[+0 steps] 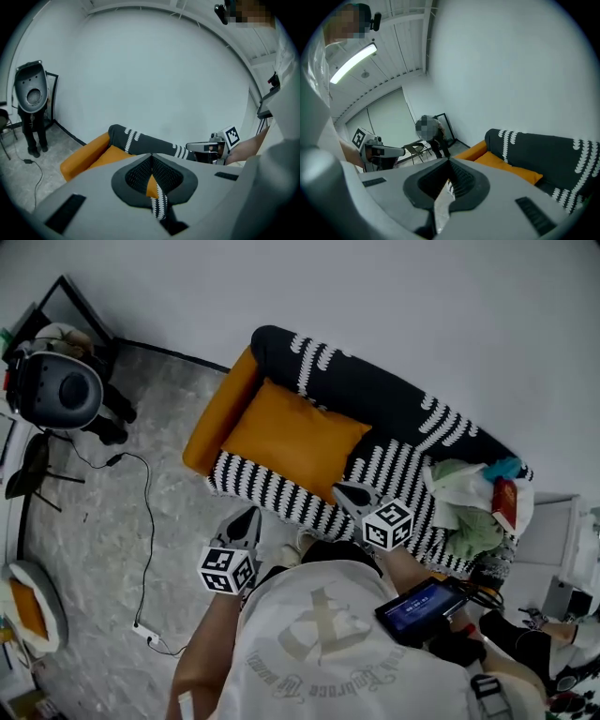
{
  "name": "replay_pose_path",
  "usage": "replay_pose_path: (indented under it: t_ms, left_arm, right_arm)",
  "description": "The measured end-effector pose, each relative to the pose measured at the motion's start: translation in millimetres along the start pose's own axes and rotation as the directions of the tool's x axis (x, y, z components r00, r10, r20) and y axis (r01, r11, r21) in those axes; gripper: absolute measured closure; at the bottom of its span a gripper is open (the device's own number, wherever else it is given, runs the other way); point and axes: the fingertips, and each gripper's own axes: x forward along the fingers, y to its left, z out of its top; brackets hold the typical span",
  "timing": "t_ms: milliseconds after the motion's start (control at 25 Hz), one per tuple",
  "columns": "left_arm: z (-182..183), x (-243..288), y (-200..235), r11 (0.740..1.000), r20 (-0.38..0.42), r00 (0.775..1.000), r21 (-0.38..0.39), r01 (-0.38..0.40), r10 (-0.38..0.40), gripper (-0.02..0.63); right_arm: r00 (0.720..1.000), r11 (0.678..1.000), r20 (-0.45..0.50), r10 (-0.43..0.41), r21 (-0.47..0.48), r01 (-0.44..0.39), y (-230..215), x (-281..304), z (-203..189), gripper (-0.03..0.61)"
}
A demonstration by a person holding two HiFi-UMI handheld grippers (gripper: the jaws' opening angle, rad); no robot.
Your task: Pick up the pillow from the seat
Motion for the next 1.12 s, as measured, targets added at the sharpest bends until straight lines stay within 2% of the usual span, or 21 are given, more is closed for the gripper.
replay_pose_path:
  t_ms: [240,480,720,1120]
  left_arm:
    - [20.6,18.6,29.0,0.999,-0.008,0.999,-0.006,-0.052,0.052,0.604]
    - [50.3,58.3,29.3,0.998,-0.013,0.999,0.056,-0.03,0.03,0.604]
    - [75.1,91.4,36.7,0.996,-0.016,0.999,0.078,-0.032,0.033,0.604]
    - [82.7,134.6,46.6,0.996,-0.053,0.997,0.074,-0.059,0.063,0.604]
  right_arm:
    - [0.999,0.999,0.005,0.044,-0.005,-0.044,-18.0,38.8,23.4,0.565]
    - [1.0,1.0,-0.008,0.029,0.011,-0.028,-55.7,58.2,35.7,0.565]
    - [0.999,0.999,-0.034,0.024,0.029,-0.023,-86.1,73.1,38.5,0.565]
    - [0.997,0.998,-0.05,0.056,0.013,-0.056,-124.8,91.9,51.7,0.565]
